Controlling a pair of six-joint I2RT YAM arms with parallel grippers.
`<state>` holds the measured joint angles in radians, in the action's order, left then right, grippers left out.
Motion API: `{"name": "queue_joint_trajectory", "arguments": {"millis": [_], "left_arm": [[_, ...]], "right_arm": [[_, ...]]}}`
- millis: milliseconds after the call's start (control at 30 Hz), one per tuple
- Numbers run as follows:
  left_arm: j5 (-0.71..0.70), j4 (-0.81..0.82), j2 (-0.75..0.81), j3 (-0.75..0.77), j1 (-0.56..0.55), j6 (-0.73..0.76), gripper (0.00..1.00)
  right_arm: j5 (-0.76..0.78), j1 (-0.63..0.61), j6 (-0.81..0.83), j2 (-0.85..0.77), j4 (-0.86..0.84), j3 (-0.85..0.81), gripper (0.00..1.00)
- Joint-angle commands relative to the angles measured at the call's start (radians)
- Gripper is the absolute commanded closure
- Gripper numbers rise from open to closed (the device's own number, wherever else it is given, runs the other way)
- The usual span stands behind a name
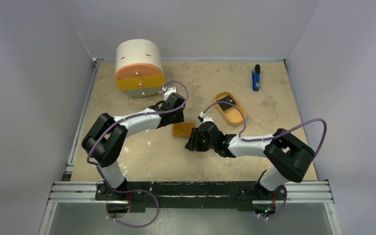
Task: Put the credit cards into the card holder
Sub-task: Adjust the card holder at the center of the board.
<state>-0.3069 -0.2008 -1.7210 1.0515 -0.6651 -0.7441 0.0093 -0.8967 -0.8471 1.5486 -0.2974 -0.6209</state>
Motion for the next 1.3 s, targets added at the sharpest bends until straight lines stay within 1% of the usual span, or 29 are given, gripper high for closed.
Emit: {"name": "queue_joint_trajectory", "arguments": {"millis": [0, 133, 233, 367, 633, 733, 900, 1000, 1133, 1267], "left_arm": [[0.029, 0.042, -0.048, 0.067, 0.018, 0.042, 0.64], [0.048, 0.041, -0.093, 0.064, 0.024, 0.036, 0.68], [0.075, 0.057, -0.104, 0.025, 0.025, 0.012, 0.72], [0.097, 0.082, -0.071, -0.049, 0.024, -0.022, 0.76], [0.209, 0.168, 0.013, -0.218, 0.012, -0.087, 0.83], [0.224, 0.185, 0.051, -0.275, -0.028, -0.102, 0.83], [0.183, 0.185, 0.104, -0.323, -0.144, -0.15, 0.83], [0.176, 0.254, 0.134, -0.363, -0.188, -0.201, 0.84], [0.182, 0.314, 0.163, -0.408, -0.229, -0.264, 0.84], [0.172, 0.329, 0.192, -0.426, -0.25, -0.278, 0.84]], "right_arm": [[0.046, -0.001, -0.064, 0.027, 0.005, -0.021, 0.56], [0.083, 0.002, -0.133, 0.016, -0.012, 0.007, 0.58], [0.1, 0.007, -0.154, -0.002, -0.021, 0.021, 0.58], [0.116, 0.012, -0.165, -0.022, -0.001, 0.027, 0.6], [0.13, 0.04, -0.196, -0.058, 0.023, 0.07, 0.61], [0.13, 0.052, -0.214, -0.086, 0.016, 0.105, 0.61], [0.116, 0.079, -0.22, -0.115, -0.002, 0.132, 0.61], [0.099, 0.101, -0.205, -0.118, 0.002, 0.121, 0.61], [0.039, 0.155, -0.146, -0.107, 0.012, 0.09, 0.6], [-0.006, 0.181, -0.046, -0.082, 0.053, 0.023, 0.59]]}}
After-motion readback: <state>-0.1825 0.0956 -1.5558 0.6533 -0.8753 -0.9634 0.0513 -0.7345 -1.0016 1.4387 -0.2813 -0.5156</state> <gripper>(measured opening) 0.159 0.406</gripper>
